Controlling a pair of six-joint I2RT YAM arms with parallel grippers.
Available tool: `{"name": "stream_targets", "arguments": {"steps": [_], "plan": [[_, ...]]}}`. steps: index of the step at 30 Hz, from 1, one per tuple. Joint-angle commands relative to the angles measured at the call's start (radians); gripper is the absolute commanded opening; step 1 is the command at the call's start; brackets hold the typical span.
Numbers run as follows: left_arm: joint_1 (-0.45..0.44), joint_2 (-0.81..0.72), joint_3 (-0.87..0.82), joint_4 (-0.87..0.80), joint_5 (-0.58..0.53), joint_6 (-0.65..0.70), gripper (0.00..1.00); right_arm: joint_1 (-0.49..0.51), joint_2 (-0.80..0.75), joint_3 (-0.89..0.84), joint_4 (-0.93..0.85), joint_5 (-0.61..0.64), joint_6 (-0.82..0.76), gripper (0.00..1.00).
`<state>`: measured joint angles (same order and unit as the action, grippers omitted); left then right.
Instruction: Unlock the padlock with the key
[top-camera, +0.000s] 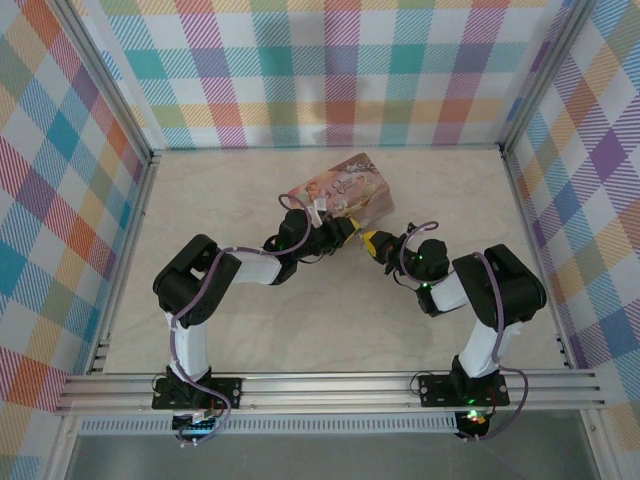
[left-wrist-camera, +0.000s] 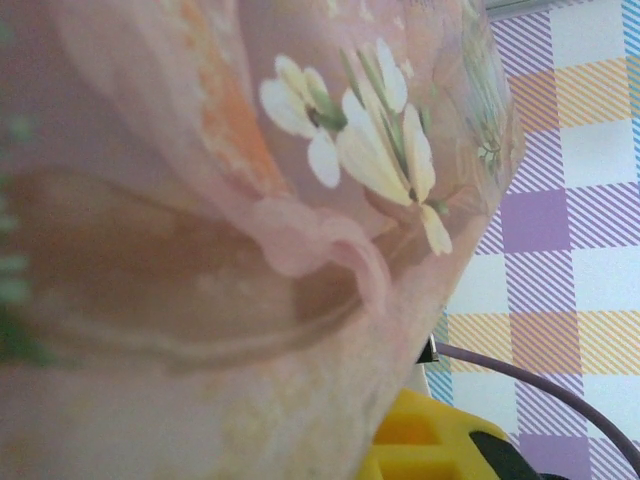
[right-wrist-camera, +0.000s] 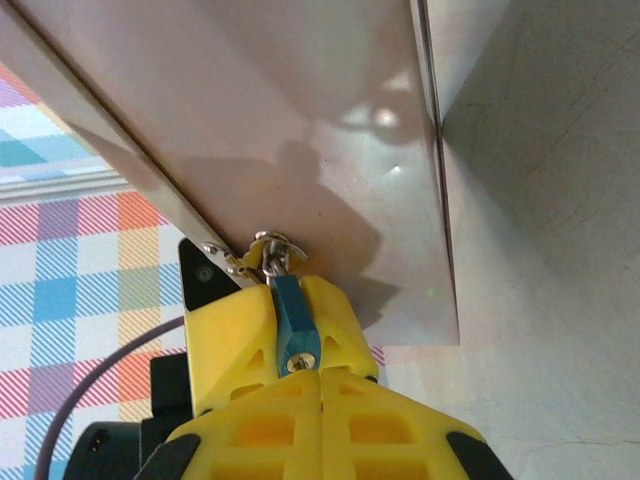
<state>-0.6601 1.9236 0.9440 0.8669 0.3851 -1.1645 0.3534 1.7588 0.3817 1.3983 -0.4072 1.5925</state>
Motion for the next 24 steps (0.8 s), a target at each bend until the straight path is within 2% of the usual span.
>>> {"name": "stream_targets", "arguments": {"steps": [1, 4, 16, 21, 24], "plan": [[-0.031, -0.014, 0.001, 0.126, 0.105, -0.034, 0.13, 0.008, 0.015, 0.014, 0.010, 0.042, 0.074, 0.00], [-0.031, -0.013, 0.003, 0.130, 0.113, -0.034, 0.12, 0.006, 0.036, 0.026, 0.010, 0.044, 0.117, 0.00], [-0.074, -0.031, 0.041, 0.041, 0.204, 0.028, 0.05, 0.023, 0.079, 0.098, 0.008, 0.049, 0.068, 0.00], [-0.071, -0.048, 0.027, 0.014, 0.183, 0.040, 0.05, 0.024, 0.088, 0.093, 0.008, 0.036, 0.064, 0.00], [-0.051, -0.077, 0.001, -0.035, 0.138, 0.069, 0.06, 0.014, 0.093, 0.069, 0.008, 0.012, 0.055, 0.09]]}}
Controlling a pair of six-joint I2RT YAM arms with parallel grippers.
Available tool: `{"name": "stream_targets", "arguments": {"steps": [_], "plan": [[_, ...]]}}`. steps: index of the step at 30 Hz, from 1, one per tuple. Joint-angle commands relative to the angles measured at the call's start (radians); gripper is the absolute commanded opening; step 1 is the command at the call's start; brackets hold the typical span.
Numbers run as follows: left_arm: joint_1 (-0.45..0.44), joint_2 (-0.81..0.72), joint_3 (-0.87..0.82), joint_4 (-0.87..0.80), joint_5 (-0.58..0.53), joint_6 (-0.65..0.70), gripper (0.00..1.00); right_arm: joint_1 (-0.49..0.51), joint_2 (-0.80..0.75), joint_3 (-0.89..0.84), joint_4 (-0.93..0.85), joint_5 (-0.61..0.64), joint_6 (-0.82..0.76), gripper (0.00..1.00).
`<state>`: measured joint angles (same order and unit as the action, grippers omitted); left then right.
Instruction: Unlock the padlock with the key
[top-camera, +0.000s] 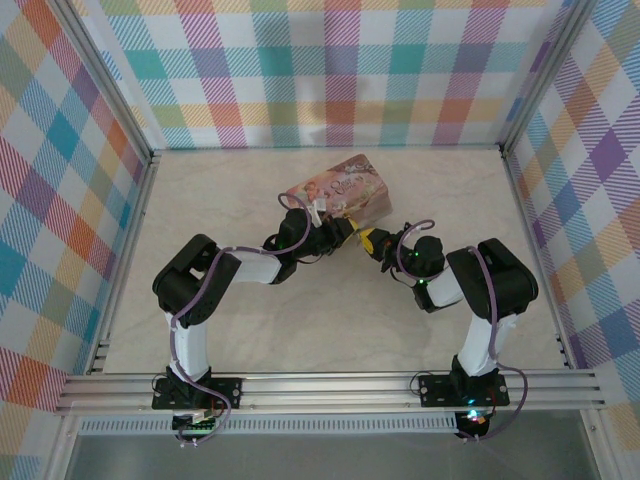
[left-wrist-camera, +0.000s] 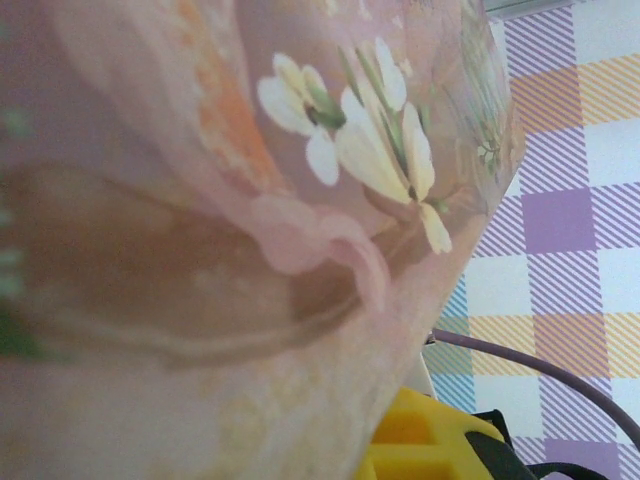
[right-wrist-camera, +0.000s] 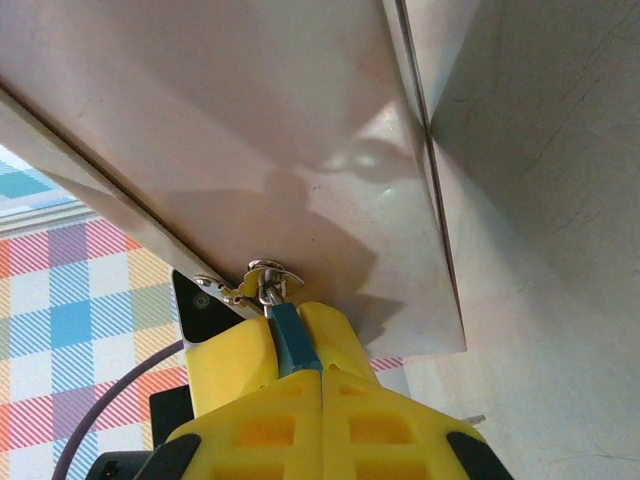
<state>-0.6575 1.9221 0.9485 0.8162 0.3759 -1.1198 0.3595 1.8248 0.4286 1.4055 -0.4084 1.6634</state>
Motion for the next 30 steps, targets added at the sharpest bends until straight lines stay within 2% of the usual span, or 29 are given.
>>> {"name": "stream_targets", "arguments": {"steps": [1, 6, 10, 13, 17, 21, 23, 28, 29, 30], "plan": [[-0.044, -0.086, -0.009, -0.002, 0.133, 0.035, 0.07, 0.003, 0.027, 0.010, 0.001, 0.004, -0.020, 0.16], [-0.012, -0.126, -0.015, -0.126, 0.089, 0.102, 0.08, -0.045, -0.013, -0.066, -0.017, -0.046, -0.066, 0.37], [0.001, -0.141, -0.016, -0.175, 0.080, 0.130, 0.08, -0.083, -0.080, -0.131, -0.092, -0.097, -0.131, 0.44], [0.001, -0.152, -0.011, -0.223, 0.075, 0.153, 0.09, -0.106, -0.170, -0.170, -0.227, -0.141, -0.220, 0.50], [0.001, -0.170, -0.001, -0.297, 0.073, 0.178, 0.09, -0.114, -0.368, -0.157, -0.631, -0.166, -0.427, 0.55], [-0.001, -0.189, 0.005, -0.347, 0.082, 0.197, 0.10, -0.111, -0.615, -0.074, -1.154, -0.102, -0.684, 0.62], [-0.003, -0.196, 0.011, -0.385, 0.084, 0.211, 0.10, -0.109, -0.716, -0.029, -1.341, -0.057, -0.813, 0.62], [-0.009, -0.213, 0.014, -0.422, 0.083, 0.232, 0.11, -0.106, -0.821, 0.077, -1.618, 0.012, -1.044, 0.70], [-0.010, -0.214, 0.014, -0.422, 0.083, 0.232, 0.11, -0.107, -0.824, 0.089, -1.640, 0.015, -1.060, 0.78], [-0.010, -0.213, 0.012, -0.422, 0.081, 0.232, 0.11, -0.105, -0.825, 0.097, -1.650, 0.014, -1.077, 0.97]]}}
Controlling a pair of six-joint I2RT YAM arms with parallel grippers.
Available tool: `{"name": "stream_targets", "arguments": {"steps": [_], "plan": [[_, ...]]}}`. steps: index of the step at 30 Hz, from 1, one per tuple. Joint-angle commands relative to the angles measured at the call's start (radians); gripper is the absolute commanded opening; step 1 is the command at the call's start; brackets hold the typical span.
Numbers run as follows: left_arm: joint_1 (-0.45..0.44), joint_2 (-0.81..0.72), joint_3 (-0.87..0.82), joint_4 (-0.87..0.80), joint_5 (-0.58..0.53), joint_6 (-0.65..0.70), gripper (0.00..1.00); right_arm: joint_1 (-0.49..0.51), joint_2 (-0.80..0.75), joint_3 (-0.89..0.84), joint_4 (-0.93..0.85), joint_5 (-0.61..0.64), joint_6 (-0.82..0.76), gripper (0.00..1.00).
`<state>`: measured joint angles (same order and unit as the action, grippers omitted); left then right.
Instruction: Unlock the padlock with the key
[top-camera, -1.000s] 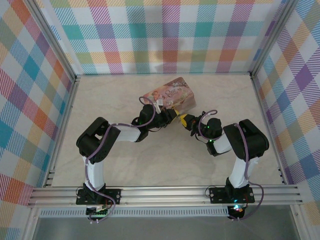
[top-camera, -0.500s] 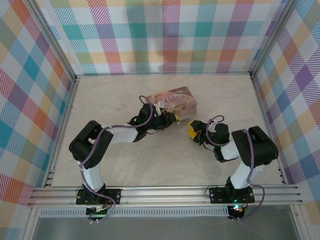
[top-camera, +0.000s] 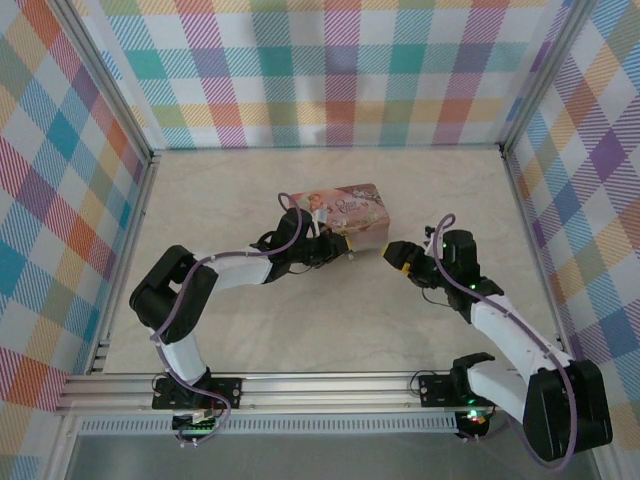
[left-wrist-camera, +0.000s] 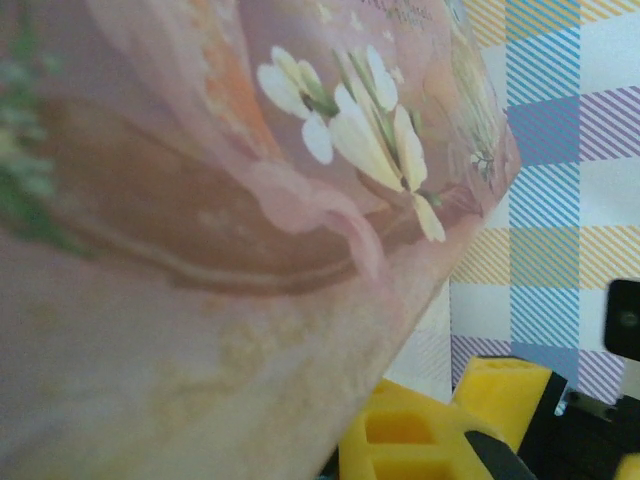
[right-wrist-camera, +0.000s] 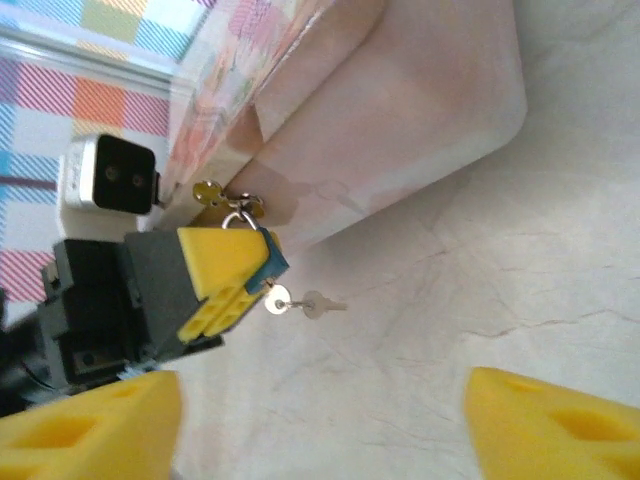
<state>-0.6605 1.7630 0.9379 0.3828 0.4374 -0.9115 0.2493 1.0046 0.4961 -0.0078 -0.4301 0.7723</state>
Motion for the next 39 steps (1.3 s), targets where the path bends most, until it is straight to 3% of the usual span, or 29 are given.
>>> {"name": "stream_targets", "arguments": {"steps": [1, 5, 8, 11, 19, 26, 39], "plan": [[-0.007, -0.054, 0.022, 0.011, 0.021, 0.025, 0.11, 0.008, -0.003, 0.038, -0.243, 0.029, -0.198, 1.00], [-0.008, -0.056, 0.026, 0.005, 0.021, 0.025, 0.11, 0.040, -0.003, 0.070, -0.249, 0.020, -0.262, 0.92], [-0.009, -0.060, 0.039, -0.021, 0.023, 0.032, 0.11, 0.107, 0.023, 0.124, -0.305, 0.081, -0.327, 0.85], [-0.009, -0.066, 0.047, -0.041, 0.029, 0.039, 0.11, 0.176, 0.056, 0.148, -0.317, 0.149, -0.350, 0.70], [-0.008, -0.069, 0.077, -0.093, 0.062, 0.051, 0.11, 0.333, 0.133, 0.227, -0.328, 0.346, -0.433, 0.56], [-0.008, -0.073, 0.107, -0.144, 0.084, 0.065, 0.11, 0.414, 0.221, 0.286, -0.270, 0.433, -0.481, 0.50], [-0.007, -0.056, 0.128, -0.142, 0.107, 0.057, 0.11, 0.427, 0.350, 0.381, -0.236, 0.454, -0.518, 0.49]]}}
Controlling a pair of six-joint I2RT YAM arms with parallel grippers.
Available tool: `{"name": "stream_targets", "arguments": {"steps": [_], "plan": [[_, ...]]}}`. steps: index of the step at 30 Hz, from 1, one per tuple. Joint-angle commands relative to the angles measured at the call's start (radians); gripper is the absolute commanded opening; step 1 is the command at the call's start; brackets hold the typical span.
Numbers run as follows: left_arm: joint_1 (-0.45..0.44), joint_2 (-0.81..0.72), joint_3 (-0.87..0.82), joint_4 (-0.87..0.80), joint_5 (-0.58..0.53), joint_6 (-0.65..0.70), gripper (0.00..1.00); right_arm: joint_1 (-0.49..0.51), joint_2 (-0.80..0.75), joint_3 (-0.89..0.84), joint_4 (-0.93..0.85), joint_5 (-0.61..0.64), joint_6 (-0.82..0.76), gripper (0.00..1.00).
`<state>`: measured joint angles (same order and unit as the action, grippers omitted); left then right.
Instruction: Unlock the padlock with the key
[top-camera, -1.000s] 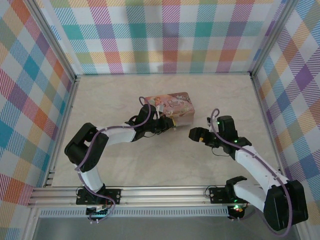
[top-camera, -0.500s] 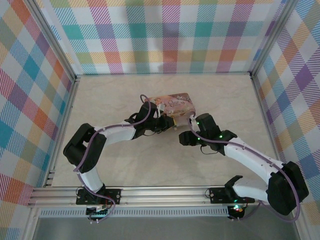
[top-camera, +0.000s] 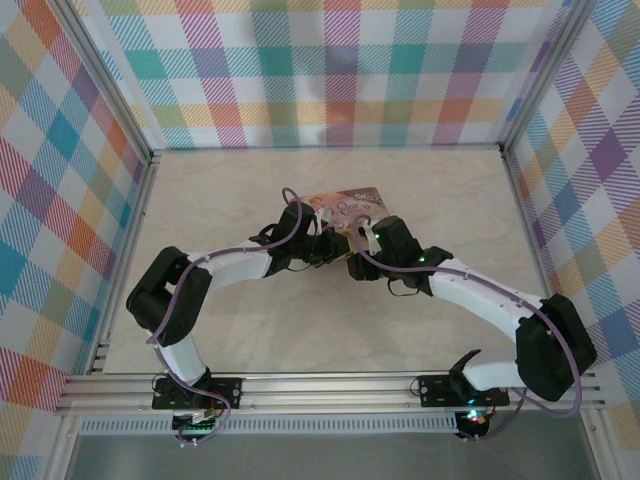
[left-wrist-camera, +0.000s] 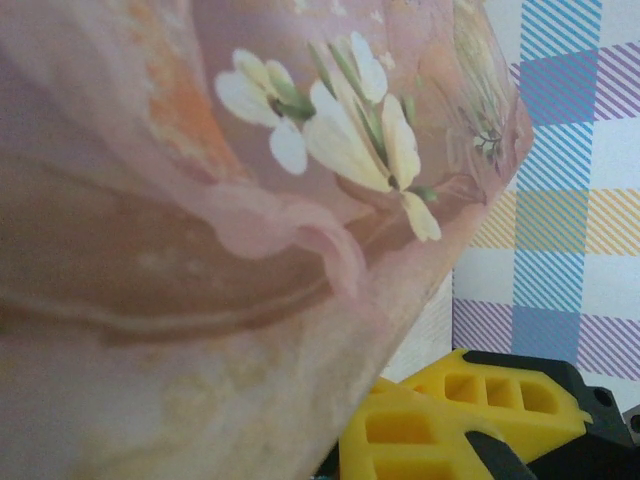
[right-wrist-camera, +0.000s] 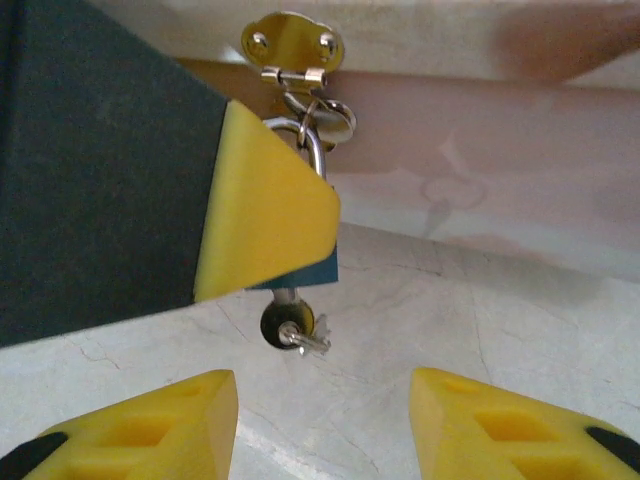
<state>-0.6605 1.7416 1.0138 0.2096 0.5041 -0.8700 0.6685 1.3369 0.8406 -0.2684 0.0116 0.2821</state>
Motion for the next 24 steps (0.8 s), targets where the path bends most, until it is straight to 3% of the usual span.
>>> {"name": "stream_targets", "arguments": {"steps": [1, 16, 24], "plan": [[-0.006, -0.035, 0.054, 0.030, 0.040, 0.016, 0.11, 0.012, 0.027, 0.042, 0.025, 0.017, -0.030, 0.49], [-0.002, -0.034, 0.051, 0.031, 0.050, 0.016, 0.11, 0.066, 0.071, 0.092, 0.006, 0.131, -0.053, 0.44], [-0.002, -0.033, 0.048, 0.044, 0.057, 0.008, 0.11, 0.078, 0.097, 0.118, -0.011, 0.170, -0.070, 0.37]]}}
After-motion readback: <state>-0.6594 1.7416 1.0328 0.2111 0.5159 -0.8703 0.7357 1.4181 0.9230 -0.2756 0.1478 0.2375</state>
